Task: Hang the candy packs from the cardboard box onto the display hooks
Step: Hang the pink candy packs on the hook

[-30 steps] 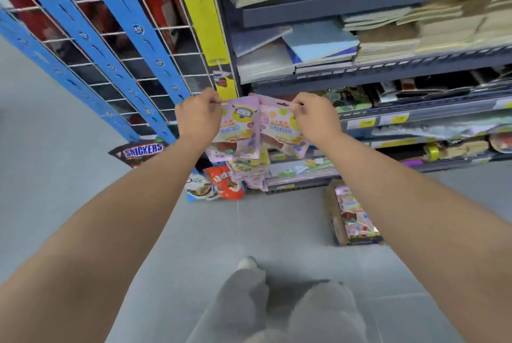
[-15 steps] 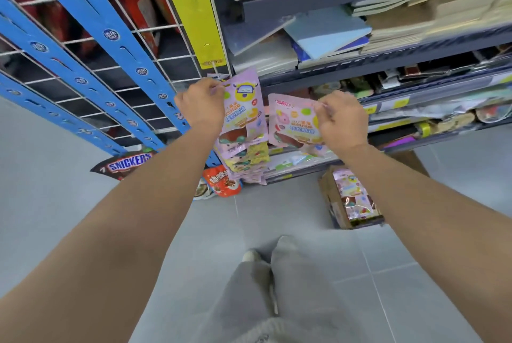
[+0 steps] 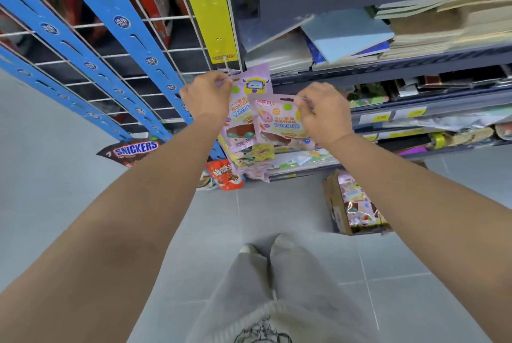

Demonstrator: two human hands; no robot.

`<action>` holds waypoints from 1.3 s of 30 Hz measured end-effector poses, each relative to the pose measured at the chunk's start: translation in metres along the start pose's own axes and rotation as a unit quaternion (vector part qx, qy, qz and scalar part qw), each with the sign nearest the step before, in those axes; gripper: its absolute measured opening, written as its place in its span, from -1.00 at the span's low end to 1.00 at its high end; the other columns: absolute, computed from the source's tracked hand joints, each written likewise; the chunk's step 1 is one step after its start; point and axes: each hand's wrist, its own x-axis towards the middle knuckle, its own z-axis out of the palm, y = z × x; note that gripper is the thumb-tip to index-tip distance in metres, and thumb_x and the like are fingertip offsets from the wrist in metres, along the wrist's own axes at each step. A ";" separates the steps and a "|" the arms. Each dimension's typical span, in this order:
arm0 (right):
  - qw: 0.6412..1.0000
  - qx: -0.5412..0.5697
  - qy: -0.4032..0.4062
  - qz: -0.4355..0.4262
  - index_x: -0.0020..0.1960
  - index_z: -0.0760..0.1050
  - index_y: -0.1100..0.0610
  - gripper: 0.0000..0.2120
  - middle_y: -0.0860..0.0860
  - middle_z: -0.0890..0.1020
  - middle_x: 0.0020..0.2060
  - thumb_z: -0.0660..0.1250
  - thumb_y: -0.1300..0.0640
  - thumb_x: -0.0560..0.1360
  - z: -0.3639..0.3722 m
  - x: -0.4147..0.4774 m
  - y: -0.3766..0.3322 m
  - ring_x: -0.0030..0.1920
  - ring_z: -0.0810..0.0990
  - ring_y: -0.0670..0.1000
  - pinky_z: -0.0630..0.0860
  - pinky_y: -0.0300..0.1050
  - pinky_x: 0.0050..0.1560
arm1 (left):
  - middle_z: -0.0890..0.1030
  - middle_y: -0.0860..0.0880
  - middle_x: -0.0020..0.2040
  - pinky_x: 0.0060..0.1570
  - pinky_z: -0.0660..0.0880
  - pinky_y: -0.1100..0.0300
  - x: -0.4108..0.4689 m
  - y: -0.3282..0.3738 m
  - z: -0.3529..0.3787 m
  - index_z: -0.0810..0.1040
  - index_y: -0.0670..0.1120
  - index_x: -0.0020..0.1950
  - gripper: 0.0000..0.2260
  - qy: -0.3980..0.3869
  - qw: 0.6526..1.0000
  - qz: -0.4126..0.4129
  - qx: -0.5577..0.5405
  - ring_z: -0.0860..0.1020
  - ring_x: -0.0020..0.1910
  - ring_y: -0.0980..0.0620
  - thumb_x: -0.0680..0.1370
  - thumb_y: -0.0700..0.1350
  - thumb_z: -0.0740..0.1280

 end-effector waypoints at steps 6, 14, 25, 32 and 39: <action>0.999 0.016 -0.026 -0.023 -0.19 0.58 0.25 -0.84 0.15 0.62 -0.24 0.27 0.21 0.47 0.011 -0.002 -0.011 -0.15 0.56 0.18 0.47 -0.03 -0.19 | 0.43 0.09 -0.54 0.34 0.26 0.00 0.006 0.012 -0.007 0.56 0.01 -0.39 -0.80 -0.060 0.985 -0.153 -0.048 0.42 -0.37 0.04 0.45 -0.08 0.33; 0.997 0.007 -0.077 -0.020 -0.02 0.59 0.23 -0.80 0.12 0.61 -0.07 0.21 0.17 0.55 0.003 0.006 -0.014 0.04 0.52 0.13 0.45 -0.04 -0.04 | 0.44 -0.07 -0.33 -0.10 0.45 0.15 0.021 0.019 -0.014 0.41 -0.11 -0.28 -0.78 -0.096 0.973 -0.188 -0.098 0.52 -0.14 -0.06 0.37 -0.10 0.45; 0.995 -0.001 -0.102 -0.018 0.01 0.58 0.19 -0.80 0.09 0.61 -0.04 0.20 0.16 0.56 0.004 0.009 -0.015 0.06 0.52 0.11 0.46 -0.06 -0.04 | 0.67 -0.12 -0.18 0.10 0.49 0.00 0.014 -0.010 -0.006 0.68 -0.07 -0.11 -0.84 -0.074 0.987 0.038 0.134 0.60 -0.12 -0.18 0.52 -0.02 0.35; 0.993 0.013 -0.116 -0.011 0.00 0.58 0.19 -0.81 0.09 0.60 -0.05 0.21 0.17 0.55 0.008 0.018 -0.022 0.04 0.51 0.11 0.44 -0.06 -0.02 | 0.57 -0.19 -0.26 -0.31 0.45 0.07 0.017 -0.008 -0.011 0.62 -0.24 -0.15 -0.85 -0.092 0.989 0.036 0.108 0.55 -0.26 -0.17 0.51 -0.18 0.33; 0.990 0.054 -0.130 0.006 -0.02 0.58 0.20 -0.80 0.11 0.63 -0.08 0.23 0.11 0.56 0.002 0.040 -0.043 -0.03 0.55 0.13 0.45 -0.06 -0.05 | 0.58 0.13 -0.22 0.28 0.25 0.08 -0.006 0.004 -0.040 0.65 -0.10 -0.05 -0.81 -0.008 0.968 0.241 -0.063 0.53 -0.20 0.11 0.55 -0.07 0.27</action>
